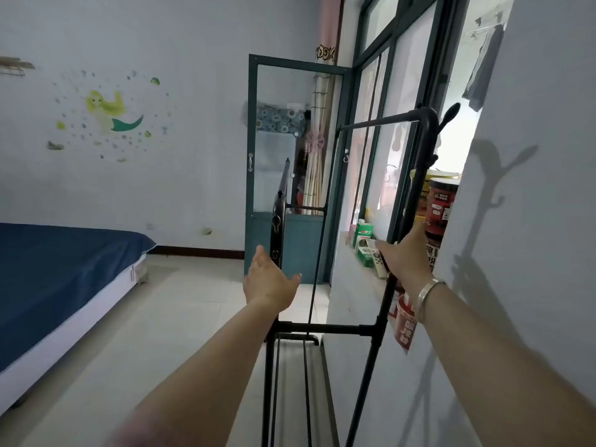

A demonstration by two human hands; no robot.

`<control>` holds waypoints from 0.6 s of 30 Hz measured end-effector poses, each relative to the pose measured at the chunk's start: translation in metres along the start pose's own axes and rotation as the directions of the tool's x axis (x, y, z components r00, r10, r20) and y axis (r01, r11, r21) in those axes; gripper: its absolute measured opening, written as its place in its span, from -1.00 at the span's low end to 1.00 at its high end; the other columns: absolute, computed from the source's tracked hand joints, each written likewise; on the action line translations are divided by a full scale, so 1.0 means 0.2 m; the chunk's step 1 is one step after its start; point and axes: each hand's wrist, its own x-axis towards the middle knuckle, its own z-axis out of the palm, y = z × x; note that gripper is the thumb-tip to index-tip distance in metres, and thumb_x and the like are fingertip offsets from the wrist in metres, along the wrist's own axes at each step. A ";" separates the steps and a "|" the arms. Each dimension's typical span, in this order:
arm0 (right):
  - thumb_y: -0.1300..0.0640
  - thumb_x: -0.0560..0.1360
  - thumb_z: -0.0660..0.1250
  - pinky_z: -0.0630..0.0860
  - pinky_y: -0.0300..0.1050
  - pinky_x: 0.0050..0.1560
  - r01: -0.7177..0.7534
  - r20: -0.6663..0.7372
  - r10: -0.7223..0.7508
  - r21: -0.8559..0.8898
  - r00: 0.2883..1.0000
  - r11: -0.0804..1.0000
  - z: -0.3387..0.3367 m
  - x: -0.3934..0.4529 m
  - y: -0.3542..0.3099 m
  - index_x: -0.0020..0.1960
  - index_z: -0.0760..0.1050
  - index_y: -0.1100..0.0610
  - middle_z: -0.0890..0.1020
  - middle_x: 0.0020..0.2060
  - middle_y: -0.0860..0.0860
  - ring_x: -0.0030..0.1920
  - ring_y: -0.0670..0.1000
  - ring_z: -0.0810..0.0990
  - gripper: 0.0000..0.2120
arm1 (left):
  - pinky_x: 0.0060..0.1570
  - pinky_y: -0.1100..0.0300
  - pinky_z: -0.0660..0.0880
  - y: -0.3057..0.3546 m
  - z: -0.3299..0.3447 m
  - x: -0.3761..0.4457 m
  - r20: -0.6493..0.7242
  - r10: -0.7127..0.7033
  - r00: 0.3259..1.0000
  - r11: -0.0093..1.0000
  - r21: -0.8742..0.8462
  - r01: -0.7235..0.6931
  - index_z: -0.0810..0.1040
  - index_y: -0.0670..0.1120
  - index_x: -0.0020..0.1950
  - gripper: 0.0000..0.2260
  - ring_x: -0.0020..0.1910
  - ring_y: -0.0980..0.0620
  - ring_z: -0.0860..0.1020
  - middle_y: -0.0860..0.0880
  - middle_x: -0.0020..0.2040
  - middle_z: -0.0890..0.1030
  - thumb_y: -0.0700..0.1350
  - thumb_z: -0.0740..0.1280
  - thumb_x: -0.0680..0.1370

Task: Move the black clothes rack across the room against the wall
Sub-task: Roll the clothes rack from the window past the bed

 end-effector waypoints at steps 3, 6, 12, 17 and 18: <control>0.11 0.44 0.46 0.43 0.10 0.24 -0.203 0.048 0.198 0.170 0.979 0.964 0.05 0.10 0.00 0.45 0.18 0.20 0.44 0.32 0.14 0.30 0.19 0.43 -0.30 | 0.26 -0.09 0.44 0.01 0.02 0.06 0.053 -0.014 0.998 0.962 -0.271 0.028 0.15 -0.13 0.50 -0.34 0.34 -0.17 0.45 -0.12 0.41 0.45 0.05 0.39 0.54; 0.12 0.47 0.40 0.47 -0.20 -0.31 -0.343 0.044 0.348 0.318 0.937 0.884 0.08 0.17 0.04 0.06 0.53 0.21 0.62 -0.22 0.02 -0.21 0.02 0.65 -0.77 | -0.07 0.14 0.47 -0.01 0.02 0.12 0.083 -0.027 0.996 0.879 -0.473 0.063 0.43 -0.12 0.23 -0.63 -0.03 0.00 0.54 -0.04 -0.01 0.57 0.09 0.36 0.55; 0.00 0.49 0.34 0.53 -0.14 -0.28 -0.376 0.092 0.378 0.461 0.921 0.804 0.18 0.25 0.11 -0.36 0.51 0.18 0.59 -0.49 -0.02 -0.46 -0.06 0.59 -0.67 | -0.13 0.17 0.50 -0.01 0.06 0.23 0.026 -0.027 0.999 0.690 -0.723 0.038 0.58 -0.06 -0.11 -0.77 -0.21 0.02 0.58 -0.07 -0.24 0.62 0.10 0.42 0.50; 0.07 0.45 0.37 0.32 -0.26 -0.57 -0.294 -0.030 0.362 0.523 0.932 0.800 0.25 0.26 0.09 -0.44 0.35 0.11 0.43 -0.68 -0.12 -0.71 -0.20 0.37 -0.65 | -0.38 0.12 0.40 -0.04 0.11 0.32 -0.051 -0.121 0.991 0.647 -0.761 0.040 0.44 0.06 -0.48 -0.61 -0.57 0.17 0.34 0.13 -0.61 0.37 0.15 0.40 0.50; 0.08 0.44 0.37 0.30 -0.30 -0.62 -0.279 -0.050 0.353 0.515 0.934 0.810 0.28 0.26 0.08 -0.44 0.35 0.13 0.41 -0.72 -0.15 -0.72 -0.21 0.36 -0.65 | -0.41 0.16 0.32 -0.04 0.11 0.34 -0.082 -0.138 0.987 0.661 -0.750 0.030 0.41 0.07 -0.55 -0.55 -0.61 0.18 0.28 0.14 -0.64 0.31 0.17 0.38 0.50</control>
